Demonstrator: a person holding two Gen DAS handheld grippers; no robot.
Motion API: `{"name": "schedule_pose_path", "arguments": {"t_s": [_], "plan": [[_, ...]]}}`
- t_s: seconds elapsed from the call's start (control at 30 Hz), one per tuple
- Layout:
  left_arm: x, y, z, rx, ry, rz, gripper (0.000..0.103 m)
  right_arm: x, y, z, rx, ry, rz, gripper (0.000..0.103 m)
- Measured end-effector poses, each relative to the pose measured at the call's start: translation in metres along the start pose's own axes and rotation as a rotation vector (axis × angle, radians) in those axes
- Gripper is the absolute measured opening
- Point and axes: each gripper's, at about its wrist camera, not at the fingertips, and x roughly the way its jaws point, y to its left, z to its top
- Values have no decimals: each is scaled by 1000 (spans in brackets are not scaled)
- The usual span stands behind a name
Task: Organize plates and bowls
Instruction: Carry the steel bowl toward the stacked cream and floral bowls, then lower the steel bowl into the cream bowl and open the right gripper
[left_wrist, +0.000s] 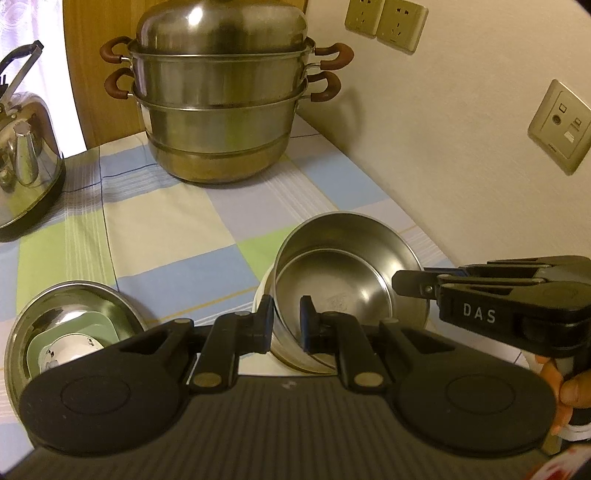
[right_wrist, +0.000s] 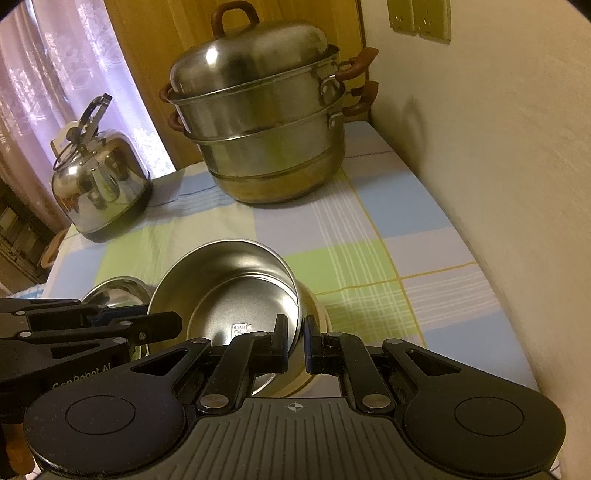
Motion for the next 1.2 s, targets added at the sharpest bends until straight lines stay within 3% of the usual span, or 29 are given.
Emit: {"name": "schedule_pose_path", "arguments": {"t_s": [0.9, 1.2], "plan": [[26, 3, 1, -12, 46, 22, 16, 23, -15, 2, 58, 54, -2, 9], [19, 3, 0, -24, 25, 38, 17, 16, -18, -2, 55, 37, 11, 9]]}}
